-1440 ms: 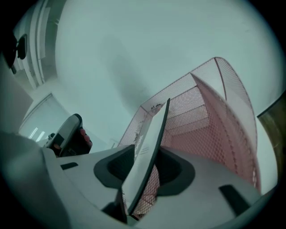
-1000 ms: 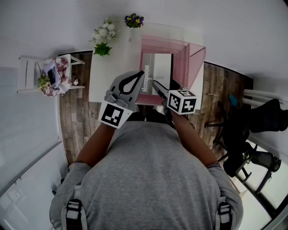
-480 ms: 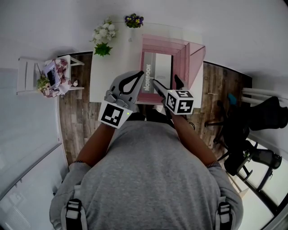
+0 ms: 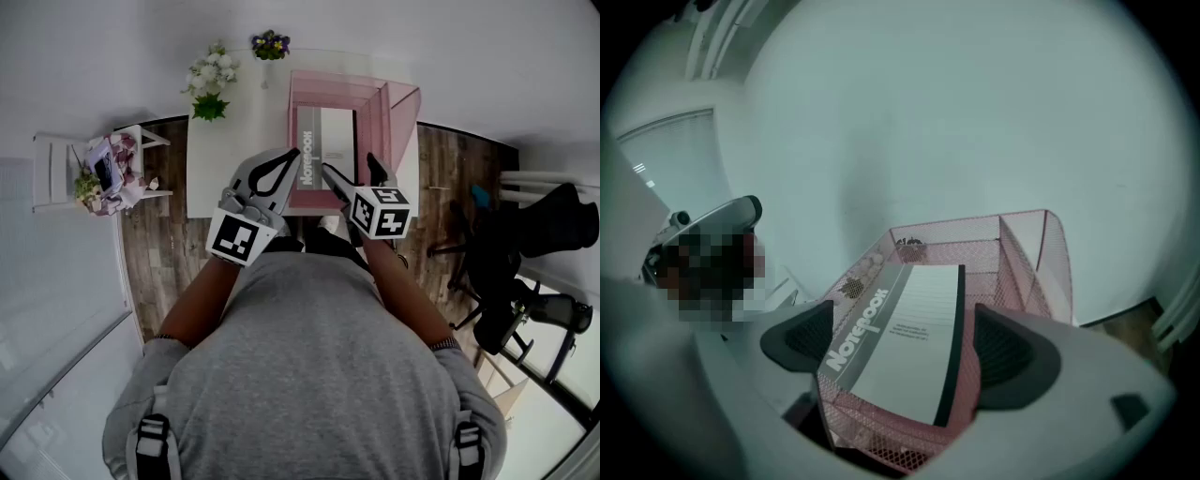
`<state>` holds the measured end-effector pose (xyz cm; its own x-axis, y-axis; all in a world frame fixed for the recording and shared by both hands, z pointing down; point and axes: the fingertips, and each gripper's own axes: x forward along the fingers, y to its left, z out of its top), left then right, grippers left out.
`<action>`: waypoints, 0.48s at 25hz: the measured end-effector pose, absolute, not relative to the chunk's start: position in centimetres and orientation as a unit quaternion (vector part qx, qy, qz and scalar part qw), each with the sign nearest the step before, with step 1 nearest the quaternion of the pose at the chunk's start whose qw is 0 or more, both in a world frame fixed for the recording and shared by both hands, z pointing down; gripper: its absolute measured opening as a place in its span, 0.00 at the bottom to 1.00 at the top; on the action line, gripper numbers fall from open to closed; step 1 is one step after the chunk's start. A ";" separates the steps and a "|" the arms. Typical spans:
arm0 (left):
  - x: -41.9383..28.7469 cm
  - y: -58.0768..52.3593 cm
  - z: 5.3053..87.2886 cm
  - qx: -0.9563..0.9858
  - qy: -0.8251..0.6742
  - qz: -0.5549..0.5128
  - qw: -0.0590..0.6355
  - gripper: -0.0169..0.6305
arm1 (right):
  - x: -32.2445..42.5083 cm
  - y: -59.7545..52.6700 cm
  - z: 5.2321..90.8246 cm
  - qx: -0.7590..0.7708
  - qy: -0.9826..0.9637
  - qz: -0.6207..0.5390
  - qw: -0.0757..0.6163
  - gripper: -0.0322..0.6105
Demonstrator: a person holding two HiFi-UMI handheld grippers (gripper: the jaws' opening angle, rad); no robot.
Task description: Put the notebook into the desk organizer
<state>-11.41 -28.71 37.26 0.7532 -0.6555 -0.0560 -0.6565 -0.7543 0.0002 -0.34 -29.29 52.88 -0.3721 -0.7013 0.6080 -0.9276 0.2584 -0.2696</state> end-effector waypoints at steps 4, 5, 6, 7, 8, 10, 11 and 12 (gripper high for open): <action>-11.4 -28.2 37.3 -0.940 0.339 0.028 0.011 0.06 | -0.3 -28.7 51.4 0.536 -0.779 0.287 0.155 0.80; -11.4 -28.1 37.4 -0.941 0.336 0.028 0.009 0.06 | -0.3 -28.6 50.9 0.538 -0.782 0.278 0.148 0.79; -11.5 -28.0 37.4 -0.942 0.335 0.027 0.008 0.06 | -0.3 -28.5 50.5 0.540 -0.785 0.267 0.142 0.77; -11.5 -28.0 37.5 -0.943 0.333 0.027 0.007 0.06 | -0.3 -28.4 50.0 0.541 -0.789 0.256 0.138 0.75; -11.4 -27.9 37.5 -0.943 0.331 0.027 0.007 0.06 | -0.3 -28.2 49.5 0.542 -0.792 0.246 0.133 0.72; -11.3 -27.5 37.4 -0.945 0.327 0.028 0.008 0.06 | -0.2 -27.8 48.3 0.542 -0.800 0.225 0.122 0.70; -11.2 -27.3 37.3 -0.946 0.324 0.027 0.009 0.06 | -0.2 -27.6 47.7 0.542 -0.805 0.214 0.114 0.67; -11.1 -27.0 37.2 -0.946 0.321 0.027 0.010 0.06 | -0.2 -27.3 47.0 0.540 -0.810 0.203 0.107 0.66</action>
<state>-11.12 -27.03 37.25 0.7919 -0.6079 -0.0579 -0.6090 -0.7931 -0.0020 -0.19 -27.34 47.01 -0.3943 -0.8311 0.3923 -0.9179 0.3349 -0.2130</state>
